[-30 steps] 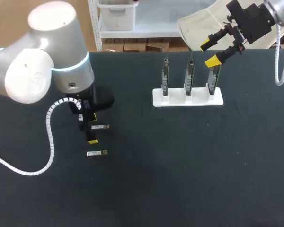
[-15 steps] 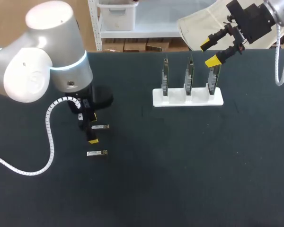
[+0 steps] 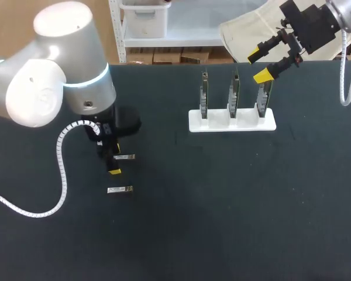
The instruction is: Pick up the optical module with the left hand, and insert it into the network port with the right hand.
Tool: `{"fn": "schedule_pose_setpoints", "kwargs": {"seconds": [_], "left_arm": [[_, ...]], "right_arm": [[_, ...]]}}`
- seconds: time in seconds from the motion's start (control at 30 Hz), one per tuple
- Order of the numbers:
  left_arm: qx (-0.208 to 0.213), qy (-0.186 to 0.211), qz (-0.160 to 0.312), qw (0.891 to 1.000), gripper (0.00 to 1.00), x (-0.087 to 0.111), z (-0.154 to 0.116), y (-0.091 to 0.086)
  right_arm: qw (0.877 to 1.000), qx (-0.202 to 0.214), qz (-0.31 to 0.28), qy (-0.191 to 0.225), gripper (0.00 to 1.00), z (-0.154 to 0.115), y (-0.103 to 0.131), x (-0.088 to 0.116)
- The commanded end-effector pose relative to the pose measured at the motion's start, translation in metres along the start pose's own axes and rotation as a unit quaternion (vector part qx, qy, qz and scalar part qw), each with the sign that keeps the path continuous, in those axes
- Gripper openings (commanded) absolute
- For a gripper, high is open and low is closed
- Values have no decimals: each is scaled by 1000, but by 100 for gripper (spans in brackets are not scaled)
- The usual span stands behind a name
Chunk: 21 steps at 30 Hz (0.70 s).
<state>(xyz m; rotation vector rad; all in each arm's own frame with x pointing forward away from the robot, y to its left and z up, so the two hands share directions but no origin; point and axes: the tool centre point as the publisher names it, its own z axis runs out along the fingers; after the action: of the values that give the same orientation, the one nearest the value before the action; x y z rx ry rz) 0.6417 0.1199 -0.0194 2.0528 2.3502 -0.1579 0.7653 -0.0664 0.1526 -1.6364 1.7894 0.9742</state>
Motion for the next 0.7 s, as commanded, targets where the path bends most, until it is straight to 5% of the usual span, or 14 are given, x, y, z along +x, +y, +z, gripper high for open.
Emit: {"fn": "schedule_pose_setpoints", "kwargs": {"seconds": [0.03, 0.47, 0.7], "left_arm": [[4, 6, 2, 1000, 0, -1, 3, 1], [-2, 13, -3, 1000, 0, 0, 5, -5], [4, -51, -22, 998, 0, -2, -14, -4]], "right_arm": [[1000, 0, -1, -1, 100, 0, 0, 0], [1000, 0, -1, -1, 100, 0, 0, 0], [1000, 0, -1, -1, 100, 0, 0, 0]]}}
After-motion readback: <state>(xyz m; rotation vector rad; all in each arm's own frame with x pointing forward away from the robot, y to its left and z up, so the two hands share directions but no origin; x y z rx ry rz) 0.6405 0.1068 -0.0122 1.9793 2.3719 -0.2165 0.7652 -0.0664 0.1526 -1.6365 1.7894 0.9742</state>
